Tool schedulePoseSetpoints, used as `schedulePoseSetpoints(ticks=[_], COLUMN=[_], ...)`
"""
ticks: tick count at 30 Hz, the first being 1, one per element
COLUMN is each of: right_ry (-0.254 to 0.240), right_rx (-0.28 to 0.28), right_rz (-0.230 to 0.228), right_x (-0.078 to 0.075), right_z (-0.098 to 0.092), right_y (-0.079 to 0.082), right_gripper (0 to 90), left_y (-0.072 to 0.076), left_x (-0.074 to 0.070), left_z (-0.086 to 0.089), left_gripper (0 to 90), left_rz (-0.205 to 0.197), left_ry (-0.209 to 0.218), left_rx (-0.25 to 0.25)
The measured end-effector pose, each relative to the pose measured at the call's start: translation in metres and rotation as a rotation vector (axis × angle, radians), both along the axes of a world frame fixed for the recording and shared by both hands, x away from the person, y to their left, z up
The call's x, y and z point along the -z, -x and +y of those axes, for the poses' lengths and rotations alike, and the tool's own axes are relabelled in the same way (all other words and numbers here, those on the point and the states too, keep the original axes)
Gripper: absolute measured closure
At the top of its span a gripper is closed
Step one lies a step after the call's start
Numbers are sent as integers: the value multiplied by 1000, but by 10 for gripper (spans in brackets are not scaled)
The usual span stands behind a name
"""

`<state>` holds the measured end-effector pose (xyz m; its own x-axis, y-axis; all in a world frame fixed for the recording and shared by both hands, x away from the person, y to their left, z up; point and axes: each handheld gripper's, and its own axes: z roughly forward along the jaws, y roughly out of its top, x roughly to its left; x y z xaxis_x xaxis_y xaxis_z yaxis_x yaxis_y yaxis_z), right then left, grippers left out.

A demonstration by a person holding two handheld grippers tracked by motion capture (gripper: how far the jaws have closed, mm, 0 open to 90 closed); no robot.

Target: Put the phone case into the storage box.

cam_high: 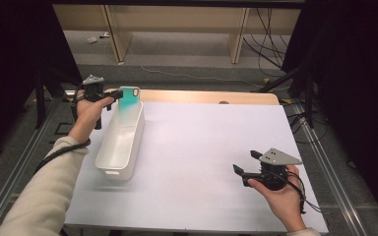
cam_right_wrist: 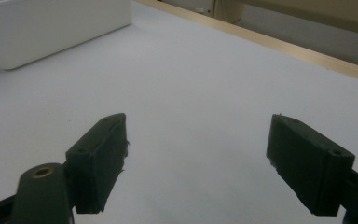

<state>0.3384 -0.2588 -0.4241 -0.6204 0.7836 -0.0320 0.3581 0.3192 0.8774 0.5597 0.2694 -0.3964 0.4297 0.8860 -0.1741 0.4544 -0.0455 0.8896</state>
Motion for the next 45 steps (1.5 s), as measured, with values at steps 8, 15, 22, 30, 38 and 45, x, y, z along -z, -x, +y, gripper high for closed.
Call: schedulePoseSetpoints(ticks=[8, 15, 22, 30, 38, 45], right_ry=[-2, 3, 14, 3, 3, 8], right_rx=[1, -1, 1, -2, -5, -6], right_rz=[3, 0, 9, 12, 18, 6], right_x=[0, 1, 0, 1, 1, 1], right_z=[0, 0, -1, 0, 1, 0], right_y=[0, 0, 0, 0, 0, -1], right_gripper=[215, 215, 215, 215, 215, 215], left_y=[-1, -1, 0, 0, -1, 1], left_x=[3, 5, 7, 9, 12, 5], left_z=[-1, -1, 0, 1, 1, -2], left_gripper=[818, 817, 816, 814, 801, 714], left_rz=[5, 7, 12, 19, 27, 17], left_ry=[-2, -3, 0, 3, -16, -64], left_rx=[0, 1, 1, -5, -11, -21])
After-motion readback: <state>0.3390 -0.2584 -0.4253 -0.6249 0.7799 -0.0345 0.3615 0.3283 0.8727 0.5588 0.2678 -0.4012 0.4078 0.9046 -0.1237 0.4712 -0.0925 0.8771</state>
